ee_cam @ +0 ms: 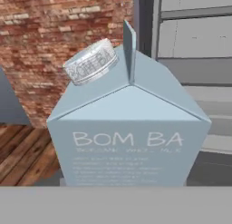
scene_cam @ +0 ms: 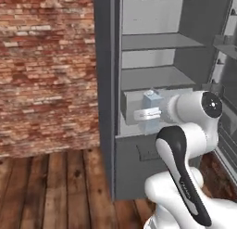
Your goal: Take a sugar cube from the saucer and place it inside the coffee. Then, grab milk from the fridge and place it next to the coffee on the counter to sweeten the coffee.
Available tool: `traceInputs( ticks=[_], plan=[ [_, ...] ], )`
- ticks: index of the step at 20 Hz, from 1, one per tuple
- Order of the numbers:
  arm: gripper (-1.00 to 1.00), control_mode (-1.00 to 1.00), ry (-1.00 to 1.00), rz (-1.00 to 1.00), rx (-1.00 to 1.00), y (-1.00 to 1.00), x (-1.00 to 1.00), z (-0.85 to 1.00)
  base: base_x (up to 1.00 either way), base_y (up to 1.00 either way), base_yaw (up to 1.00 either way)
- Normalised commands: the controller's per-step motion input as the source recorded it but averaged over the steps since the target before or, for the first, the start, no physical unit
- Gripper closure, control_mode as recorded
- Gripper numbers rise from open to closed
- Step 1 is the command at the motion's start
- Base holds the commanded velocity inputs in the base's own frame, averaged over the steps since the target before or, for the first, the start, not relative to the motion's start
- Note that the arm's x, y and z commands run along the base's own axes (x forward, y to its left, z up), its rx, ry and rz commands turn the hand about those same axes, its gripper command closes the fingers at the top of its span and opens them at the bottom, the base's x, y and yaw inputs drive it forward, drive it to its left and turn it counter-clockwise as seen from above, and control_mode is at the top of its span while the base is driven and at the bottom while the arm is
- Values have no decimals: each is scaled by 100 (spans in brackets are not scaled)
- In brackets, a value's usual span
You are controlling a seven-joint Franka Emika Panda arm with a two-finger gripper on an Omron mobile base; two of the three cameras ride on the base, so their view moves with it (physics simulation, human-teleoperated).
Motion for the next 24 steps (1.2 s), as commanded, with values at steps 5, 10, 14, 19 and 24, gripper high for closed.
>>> traceInputs(
  ticks=[5, 10, 14, 19, 24],
  plan=[
    [100, 100, 0, 0, 0, 0, 0, 0, 50, 95, 57],
    [100, 100, 0, 0, 0, 0, 0, 0, 99, 90, 46],
    [100, 100, 0, 0, 0, 0, 0, 0, 100, 38, 36],
    [100, 100, 0, 0, 0, 0, 0, 0, 100, 0, 25],
    [100, 100, 0, 0, 0, 0, 0, 0, 100, 0, 25]
  ],
)
